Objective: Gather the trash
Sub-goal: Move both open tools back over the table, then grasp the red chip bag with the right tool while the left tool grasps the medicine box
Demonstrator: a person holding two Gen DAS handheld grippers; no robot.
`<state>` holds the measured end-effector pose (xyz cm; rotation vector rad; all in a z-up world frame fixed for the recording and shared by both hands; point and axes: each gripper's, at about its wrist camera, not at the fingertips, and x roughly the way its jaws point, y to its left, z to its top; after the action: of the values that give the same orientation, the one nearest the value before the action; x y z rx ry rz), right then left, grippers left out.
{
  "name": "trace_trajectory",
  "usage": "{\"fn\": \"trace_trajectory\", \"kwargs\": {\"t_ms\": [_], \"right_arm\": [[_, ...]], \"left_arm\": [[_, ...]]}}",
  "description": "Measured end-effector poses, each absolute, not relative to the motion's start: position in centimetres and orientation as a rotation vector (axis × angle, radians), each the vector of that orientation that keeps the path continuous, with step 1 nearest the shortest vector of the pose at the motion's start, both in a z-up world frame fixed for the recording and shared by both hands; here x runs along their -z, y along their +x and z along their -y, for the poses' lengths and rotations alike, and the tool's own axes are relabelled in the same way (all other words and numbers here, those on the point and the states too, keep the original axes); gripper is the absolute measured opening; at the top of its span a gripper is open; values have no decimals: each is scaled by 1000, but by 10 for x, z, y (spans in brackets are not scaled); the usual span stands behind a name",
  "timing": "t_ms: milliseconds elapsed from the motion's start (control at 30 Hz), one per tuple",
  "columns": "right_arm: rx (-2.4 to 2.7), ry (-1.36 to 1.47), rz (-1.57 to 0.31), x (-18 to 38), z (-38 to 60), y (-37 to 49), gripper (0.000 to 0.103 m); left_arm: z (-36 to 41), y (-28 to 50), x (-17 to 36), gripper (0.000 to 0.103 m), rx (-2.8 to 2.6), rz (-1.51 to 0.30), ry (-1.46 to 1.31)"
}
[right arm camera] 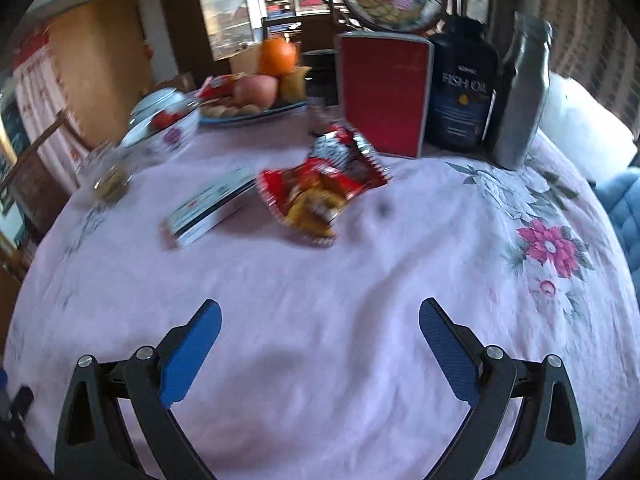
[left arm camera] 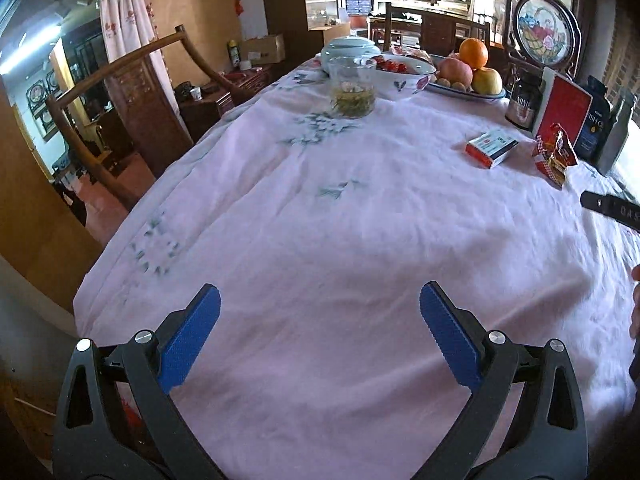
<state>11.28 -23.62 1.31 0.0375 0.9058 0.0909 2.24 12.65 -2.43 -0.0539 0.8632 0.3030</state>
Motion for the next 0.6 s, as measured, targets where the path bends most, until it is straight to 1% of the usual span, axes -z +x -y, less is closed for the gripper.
{"fn": "trace_trajectory", "kwargs": {"t_ms": [133, 267, 500, 600], "right_arm": [[-69, 48, -941, -8, 242, 143, 97], [-57, 10, -922, -11, 237, 165, 97], [-45, 132, -928, -13, 239, 204, 97], [0, 118, -909, -15, 232, 219, 97]], "left_arm": [[-122, 33, 27, 96, -291, -871, -39], [-119, 41, 32, 96, -270, -896, -23], [-120, 49, 37, 96, -260, -903, -11], [-123, 52, 40, 96, -260, -910, -18]]}}
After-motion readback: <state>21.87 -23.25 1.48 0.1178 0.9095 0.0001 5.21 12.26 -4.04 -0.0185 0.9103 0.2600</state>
